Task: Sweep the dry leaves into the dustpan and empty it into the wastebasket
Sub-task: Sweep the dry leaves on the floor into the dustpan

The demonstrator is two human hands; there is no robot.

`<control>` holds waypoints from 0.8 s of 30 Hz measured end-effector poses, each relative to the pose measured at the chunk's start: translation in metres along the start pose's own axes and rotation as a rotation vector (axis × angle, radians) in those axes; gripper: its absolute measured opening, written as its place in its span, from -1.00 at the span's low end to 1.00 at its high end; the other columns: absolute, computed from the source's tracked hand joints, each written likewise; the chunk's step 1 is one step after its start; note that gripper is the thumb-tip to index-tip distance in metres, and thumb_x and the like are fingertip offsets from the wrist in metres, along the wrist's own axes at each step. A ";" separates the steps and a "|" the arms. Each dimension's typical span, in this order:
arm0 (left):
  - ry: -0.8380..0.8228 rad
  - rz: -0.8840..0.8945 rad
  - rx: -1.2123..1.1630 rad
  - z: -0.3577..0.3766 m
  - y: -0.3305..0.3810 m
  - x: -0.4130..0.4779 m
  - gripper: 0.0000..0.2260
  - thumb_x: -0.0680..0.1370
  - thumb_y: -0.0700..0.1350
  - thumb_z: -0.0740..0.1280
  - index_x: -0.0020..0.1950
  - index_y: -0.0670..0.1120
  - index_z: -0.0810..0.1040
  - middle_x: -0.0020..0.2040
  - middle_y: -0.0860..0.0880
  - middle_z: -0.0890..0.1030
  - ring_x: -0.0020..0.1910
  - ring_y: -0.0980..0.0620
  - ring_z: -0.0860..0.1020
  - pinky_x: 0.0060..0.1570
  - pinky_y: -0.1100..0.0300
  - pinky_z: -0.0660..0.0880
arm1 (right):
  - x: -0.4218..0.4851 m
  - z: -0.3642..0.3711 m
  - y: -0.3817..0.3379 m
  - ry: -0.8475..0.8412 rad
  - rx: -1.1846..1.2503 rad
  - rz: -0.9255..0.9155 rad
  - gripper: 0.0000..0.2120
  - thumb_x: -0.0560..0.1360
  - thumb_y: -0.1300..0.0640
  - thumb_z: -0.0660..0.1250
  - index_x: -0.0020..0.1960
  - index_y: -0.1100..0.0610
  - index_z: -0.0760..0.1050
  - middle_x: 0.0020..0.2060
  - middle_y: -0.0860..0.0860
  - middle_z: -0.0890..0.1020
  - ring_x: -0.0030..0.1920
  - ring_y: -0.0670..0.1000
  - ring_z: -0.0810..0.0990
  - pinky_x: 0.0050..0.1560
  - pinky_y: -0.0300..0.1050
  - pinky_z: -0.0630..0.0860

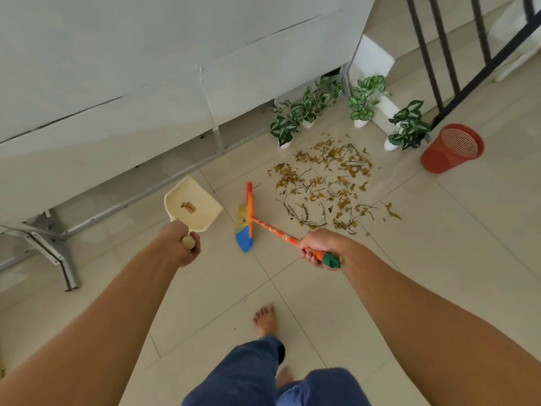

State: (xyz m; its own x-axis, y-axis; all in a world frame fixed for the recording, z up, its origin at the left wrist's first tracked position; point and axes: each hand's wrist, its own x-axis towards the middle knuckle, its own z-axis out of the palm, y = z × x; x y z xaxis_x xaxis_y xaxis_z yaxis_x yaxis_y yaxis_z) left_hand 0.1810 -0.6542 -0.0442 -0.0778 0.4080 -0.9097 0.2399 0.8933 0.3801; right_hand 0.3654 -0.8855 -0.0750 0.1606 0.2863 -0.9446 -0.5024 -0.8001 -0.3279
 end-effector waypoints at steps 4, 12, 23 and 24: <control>0.003 -0.017 -0.023 0.024 0.008 -0.004 -0.65 0.65 -0.25 0.13 0.40 -0.08 0.48 -0.20 -0.08 0.46 -0.46 0.14 0.40 -0.65 0.37 0.43 | -0.011 -0.045 -0.023 0.015 -0.138 0.026 -0.91 0.61 0.26 0.18 0.10 0.23 0.39 -0.39 0.01 0.44 -0.53 -0.14 0.36 -0.61 -0.33 0.38; 0.031 -0.033 -0.123 0.087 0.015 -0.028 -0.66 0.65 -0.26 0.14 0.39 -0.09 0.50 -0.18 -0.11 0.46 -0.42 0.12 0.40 -0.68 0.37 0.40 | -0.026 -0.103 -0.080 -0.121 -0.191 -0.079 -0.75 0.60 0.27 0.22 0.26 0.30 0.41 -0.35 0.01 0.46 -0.53 -0.17 0.37 -0.60 -0.33 0.36; 0.142 -0.025 -0.221 0.161 -0.015 -0.062 -0.68 0.67 -0.22 0.13 0.39 -0.09 0.48 -0.05 -0.09 0.51 -0.44 0.15 0.40 -0.64 0.37 0.44 | 0.042 -0.178 -0.119 -0.127 -0.203 0.036 -0.72 0.61 0.17 0.28 0.29 0.23 0.44 -0.26 0.06 0.52 -0.51 -0.15 0.41 -0.62 -0.32 0.40; 0.142 -0.029 -0.231 0.167 -0.017 -0.064 -0.68 0.67 -0.23 0.13 0.40 -0.08 0.48 -0.01 -0.09 0.50 -0.43 0.14 0.41 -0.64 0.37 0.44 | 0.039 -0.193 -0.119 -0.140 -0.181 0.051 -0.73 0.62 0.18 0.26 0.29 0.24 0.43 -0.31 0.04 0.50 -0.53 -0.15 0.39 -0.63 -0.33 0.38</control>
State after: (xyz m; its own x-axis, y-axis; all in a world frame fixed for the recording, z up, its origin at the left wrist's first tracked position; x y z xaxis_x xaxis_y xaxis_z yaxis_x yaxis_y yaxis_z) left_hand 0.3437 -0.7267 -0.0200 -0.2199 0.3894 -0.8944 0.0096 0.9177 0.3972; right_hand 0.5957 -0.8811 -0.0763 0.0130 0.3034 -0.9528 -0.3443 -0.8932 -0.2891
